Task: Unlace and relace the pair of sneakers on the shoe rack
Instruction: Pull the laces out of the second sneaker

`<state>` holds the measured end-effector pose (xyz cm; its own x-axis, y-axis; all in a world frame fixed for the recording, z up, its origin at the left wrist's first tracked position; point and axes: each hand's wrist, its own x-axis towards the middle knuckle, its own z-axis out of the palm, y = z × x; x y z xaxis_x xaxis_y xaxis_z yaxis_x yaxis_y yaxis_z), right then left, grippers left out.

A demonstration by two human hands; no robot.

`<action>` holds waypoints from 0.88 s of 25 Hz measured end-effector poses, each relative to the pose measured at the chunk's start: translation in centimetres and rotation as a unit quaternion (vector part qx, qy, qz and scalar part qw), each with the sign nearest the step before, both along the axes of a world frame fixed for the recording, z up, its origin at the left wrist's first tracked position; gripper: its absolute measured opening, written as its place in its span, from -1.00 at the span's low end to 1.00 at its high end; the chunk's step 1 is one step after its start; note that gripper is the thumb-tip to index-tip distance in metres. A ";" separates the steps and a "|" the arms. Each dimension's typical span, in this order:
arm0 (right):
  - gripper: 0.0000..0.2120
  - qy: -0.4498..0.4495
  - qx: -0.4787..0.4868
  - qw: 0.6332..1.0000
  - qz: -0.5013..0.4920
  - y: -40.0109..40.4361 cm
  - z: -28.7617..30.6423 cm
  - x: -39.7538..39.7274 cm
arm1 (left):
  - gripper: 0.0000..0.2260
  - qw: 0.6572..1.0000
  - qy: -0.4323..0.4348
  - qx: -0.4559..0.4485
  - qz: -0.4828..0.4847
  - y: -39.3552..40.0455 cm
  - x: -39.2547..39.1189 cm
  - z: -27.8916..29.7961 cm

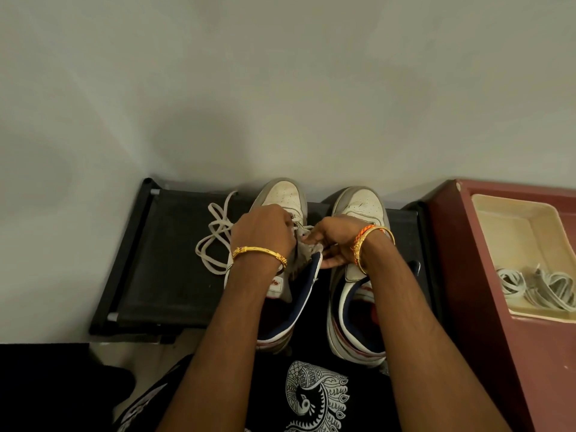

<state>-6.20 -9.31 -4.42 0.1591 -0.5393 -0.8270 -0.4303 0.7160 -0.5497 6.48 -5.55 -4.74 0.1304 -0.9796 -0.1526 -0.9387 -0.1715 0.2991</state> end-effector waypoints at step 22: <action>-0.69 0.300 -0.429 0.792 0.314 0.7 -2.4 5.9 | -0.77 0.933 0.243 -0.068 0.257 3.5 2.2 -0.7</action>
<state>-0.26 -8.61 -6.81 0.3364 -0.9137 -0.2280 -0.9215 -0.2694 -0.2798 8.72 -2.02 -5.40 0.5359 -0.8214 -0.1952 -0.4908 -0.4912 0.7196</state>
